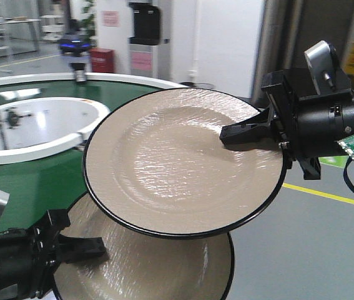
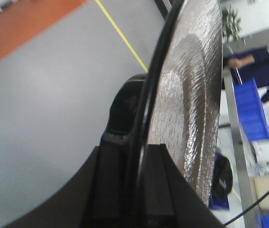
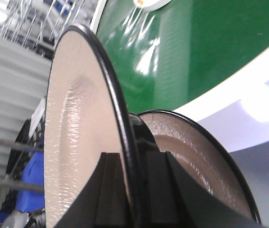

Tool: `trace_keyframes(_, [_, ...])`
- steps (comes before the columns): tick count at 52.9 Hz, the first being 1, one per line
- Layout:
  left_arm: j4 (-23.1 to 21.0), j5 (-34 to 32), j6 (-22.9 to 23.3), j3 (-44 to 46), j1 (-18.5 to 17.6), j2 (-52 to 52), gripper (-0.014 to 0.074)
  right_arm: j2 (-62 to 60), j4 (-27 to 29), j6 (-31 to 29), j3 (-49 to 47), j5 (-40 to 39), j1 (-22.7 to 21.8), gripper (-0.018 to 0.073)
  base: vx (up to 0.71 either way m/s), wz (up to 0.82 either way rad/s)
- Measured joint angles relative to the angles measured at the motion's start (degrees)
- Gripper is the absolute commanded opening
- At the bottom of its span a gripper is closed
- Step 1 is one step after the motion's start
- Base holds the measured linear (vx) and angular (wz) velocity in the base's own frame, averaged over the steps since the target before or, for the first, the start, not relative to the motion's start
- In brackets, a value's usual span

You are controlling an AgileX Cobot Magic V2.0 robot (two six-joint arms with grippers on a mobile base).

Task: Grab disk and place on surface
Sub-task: 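Hold both plates upright while the base drives to the steel counter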

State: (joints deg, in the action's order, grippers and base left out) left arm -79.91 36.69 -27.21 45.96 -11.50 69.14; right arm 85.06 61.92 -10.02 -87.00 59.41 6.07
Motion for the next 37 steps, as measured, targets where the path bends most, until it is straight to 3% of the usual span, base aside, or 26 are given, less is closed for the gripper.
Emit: trace_keyframes(37, [0.00,0.20,-0.05,0.00,0.00,0.00,0.0001,0.00,-0.12,0.00,0.00,0.22,0.00,-0.0008,-0.04,-0.59])
